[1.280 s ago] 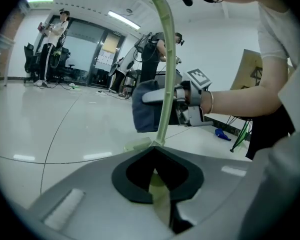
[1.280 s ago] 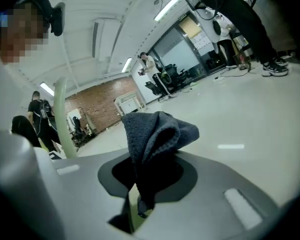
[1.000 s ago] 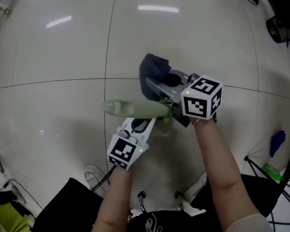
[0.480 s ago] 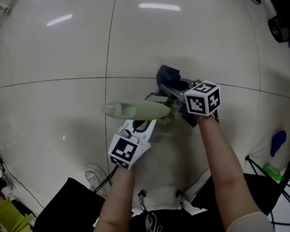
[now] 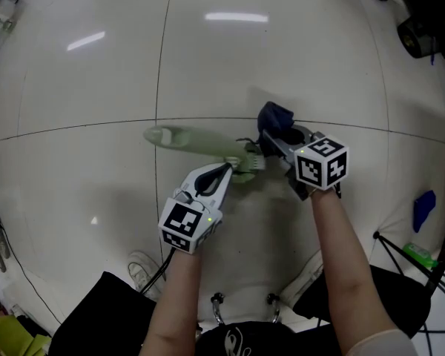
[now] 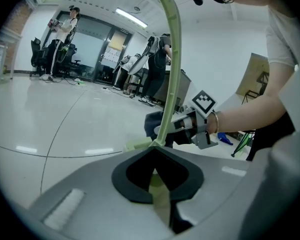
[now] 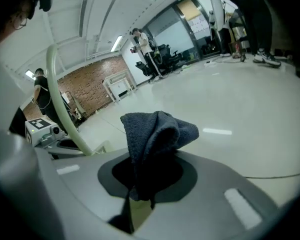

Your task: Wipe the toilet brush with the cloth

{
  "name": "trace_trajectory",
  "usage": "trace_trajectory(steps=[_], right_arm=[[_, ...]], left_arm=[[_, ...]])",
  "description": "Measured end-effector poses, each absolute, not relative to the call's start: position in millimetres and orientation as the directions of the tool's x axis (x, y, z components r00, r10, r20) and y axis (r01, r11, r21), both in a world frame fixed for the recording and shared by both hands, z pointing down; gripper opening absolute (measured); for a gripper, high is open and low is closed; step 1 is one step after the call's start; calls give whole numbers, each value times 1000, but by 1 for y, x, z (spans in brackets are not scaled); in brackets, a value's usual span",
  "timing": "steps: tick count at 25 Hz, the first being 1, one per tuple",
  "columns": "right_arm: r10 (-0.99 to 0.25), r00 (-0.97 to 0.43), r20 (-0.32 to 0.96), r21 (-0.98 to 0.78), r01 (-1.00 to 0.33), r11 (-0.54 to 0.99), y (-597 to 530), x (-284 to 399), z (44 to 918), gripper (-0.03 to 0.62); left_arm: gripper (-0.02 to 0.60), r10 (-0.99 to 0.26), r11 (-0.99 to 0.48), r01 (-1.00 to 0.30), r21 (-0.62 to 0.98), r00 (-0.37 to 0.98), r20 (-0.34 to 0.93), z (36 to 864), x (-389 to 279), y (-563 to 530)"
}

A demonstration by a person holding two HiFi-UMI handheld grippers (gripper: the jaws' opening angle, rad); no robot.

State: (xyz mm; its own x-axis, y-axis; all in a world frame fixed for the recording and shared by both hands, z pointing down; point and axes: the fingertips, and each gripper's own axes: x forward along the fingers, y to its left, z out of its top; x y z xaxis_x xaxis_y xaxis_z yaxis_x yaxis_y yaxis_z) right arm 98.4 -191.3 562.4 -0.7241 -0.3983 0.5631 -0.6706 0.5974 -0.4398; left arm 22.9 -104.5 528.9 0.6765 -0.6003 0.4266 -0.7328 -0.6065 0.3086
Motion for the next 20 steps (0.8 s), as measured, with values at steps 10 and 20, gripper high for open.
trace_trajectory(steps=[10,20], right_arm=[[-581,-790,197,-283,-613,738,-90,104,433,63],[-459,-792,403,-186,-562,806,-24,-25,473,63]], left_arm=[[6,-760,-552,-800,234,598,253,458,-36,-103],[6,-781,-542,-800,257,593,196,439,-84,-59]])
